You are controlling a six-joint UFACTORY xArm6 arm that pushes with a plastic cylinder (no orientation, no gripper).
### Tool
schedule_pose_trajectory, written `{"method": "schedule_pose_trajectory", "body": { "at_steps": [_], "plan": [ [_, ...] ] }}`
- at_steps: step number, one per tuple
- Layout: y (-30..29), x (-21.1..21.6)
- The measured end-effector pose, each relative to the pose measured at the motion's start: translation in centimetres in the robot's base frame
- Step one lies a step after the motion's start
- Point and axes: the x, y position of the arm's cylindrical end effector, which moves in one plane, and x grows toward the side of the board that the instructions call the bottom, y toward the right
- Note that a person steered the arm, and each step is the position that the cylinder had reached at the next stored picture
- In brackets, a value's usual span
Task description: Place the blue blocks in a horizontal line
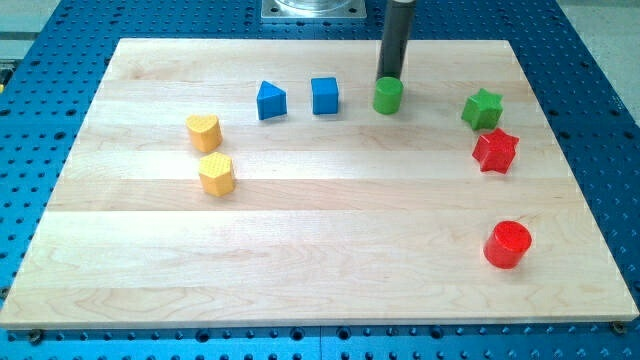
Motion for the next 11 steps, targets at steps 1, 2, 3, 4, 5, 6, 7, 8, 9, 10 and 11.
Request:
{"method": "schedule_pose_trajectory", "body": {
  "at_steps": [1, 2, 3, 4, 5, 6, 7, 8, 9, 10, 11],
  "plan": [
    [-6.1, -0.1],
    [-9.0, -0.3],
    [-12.0, 0.9],
    [-11.1, 2.0],
    [-7.5, 1.2],
    [-11.6, -0.3],
    [-21.1, -0.3],
    [-26.0, 1.6],
    [-21.5, 2.0],
    [-17.5, 2.0],
    [-16.0, 2.0]
  ]
}}
